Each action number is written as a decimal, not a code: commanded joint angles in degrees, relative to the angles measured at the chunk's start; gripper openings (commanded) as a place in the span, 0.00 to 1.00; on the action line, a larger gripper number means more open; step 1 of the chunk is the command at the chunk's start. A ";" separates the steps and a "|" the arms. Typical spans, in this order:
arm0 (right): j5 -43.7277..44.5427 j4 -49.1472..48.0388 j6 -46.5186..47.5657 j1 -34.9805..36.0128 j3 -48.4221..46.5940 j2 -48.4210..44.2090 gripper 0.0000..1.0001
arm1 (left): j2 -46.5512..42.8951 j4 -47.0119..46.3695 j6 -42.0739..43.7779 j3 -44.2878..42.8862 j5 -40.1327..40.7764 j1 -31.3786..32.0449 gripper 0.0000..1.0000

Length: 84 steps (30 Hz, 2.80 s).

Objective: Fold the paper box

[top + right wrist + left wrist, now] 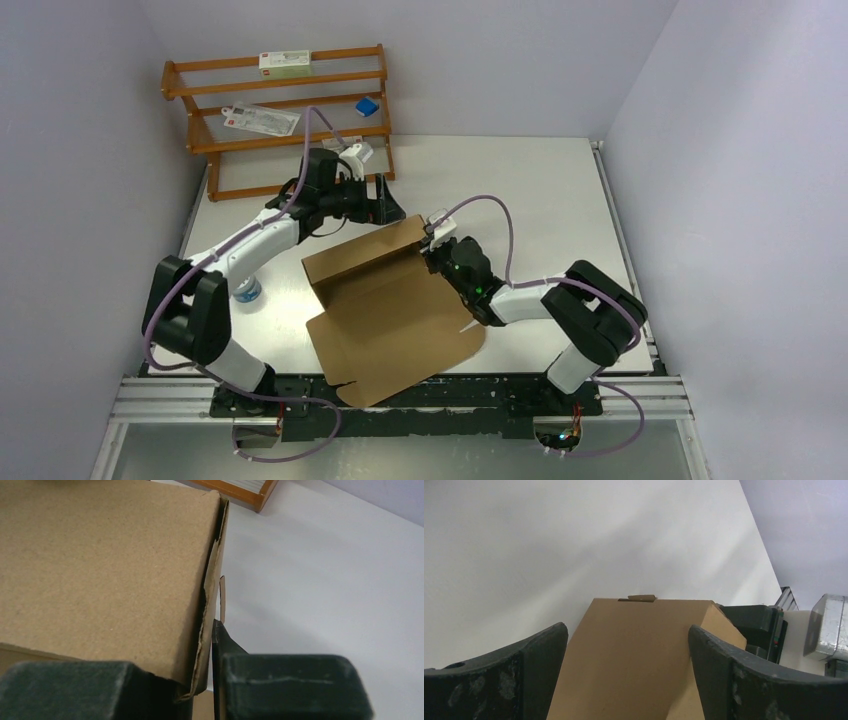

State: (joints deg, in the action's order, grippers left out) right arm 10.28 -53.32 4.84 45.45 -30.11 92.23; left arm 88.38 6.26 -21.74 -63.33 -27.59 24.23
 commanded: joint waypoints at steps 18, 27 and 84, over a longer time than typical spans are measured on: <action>16.40 -1.77 -7.71 0.65 -1.79 5.30 0.17 | 4.09 -8.94 -3.57 0.13 -10.75 1.94 0.92; 21.60 0.09 -7.93 0.69 -3.20 5.81 0.17 | 2.93 -9.96 -4.37 1.79 -11.96 1.94 0.90; 8.07 -17.57 -10.32 -6.62 -0.30 12.24 0.60 | 5.33 -11.89 -4.10 0.59 -9.12 1.71 0.93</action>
State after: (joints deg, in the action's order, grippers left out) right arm 18.52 -67.13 -4.91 40.18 -31.57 105.21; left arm 92.64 -5.32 -26.59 -60.29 -37.56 25.85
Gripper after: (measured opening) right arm 0.599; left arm 0.919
